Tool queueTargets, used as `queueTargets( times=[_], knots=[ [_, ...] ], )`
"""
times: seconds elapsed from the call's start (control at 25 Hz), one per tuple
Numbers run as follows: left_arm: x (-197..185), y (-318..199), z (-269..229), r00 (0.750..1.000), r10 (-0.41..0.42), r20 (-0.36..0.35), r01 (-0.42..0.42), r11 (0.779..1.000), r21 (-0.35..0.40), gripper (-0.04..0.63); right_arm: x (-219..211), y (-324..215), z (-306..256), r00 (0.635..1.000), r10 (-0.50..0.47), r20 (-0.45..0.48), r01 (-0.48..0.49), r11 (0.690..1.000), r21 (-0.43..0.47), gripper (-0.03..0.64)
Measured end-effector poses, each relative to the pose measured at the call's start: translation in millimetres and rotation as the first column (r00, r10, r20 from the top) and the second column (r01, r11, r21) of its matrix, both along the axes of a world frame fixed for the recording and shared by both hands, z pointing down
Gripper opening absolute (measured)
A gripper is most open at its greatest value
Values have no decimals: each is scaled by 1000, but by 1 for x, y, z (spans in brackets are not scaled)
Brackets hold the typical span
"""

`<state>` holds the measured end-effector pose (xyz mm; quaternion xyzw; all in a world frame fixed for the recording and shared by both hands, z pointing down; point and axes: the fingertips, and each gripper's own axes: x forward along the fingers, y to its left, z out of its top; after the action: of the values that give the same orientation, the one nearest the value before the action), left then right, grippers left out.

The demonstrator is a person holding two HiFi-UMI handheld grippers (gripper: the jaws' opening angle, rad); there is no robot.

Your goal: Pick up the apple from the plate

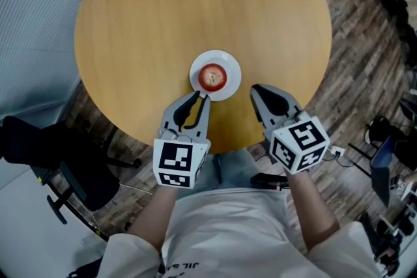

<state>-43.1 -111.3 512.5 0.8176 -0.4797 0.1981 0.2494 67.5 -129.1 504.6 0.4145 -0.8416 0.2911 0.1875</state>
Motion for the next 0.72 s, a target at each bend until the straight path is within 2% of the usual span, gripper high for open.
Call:
queueTargets(
  times=[0.36, 0.52, 0.72],
  knots=[
    [6, -10, 34, 998, 30, 47, -28, 998, -48, 230, -3, 0, 14, 1000, -9, 6, 9, 999, -32, 32],
    [12, -11, 55, 994, 79, 70, -72, 993, -96, 330, -5, 3, 21, 1000, -25, 3, 25, 998, -49, 32],
    [15, -15, 70, 992, 92, 84, -82, 990, -116, 367, -6, 2, 26, 1000, -27, 5, 28, 998, -63, 32]
  ],
)
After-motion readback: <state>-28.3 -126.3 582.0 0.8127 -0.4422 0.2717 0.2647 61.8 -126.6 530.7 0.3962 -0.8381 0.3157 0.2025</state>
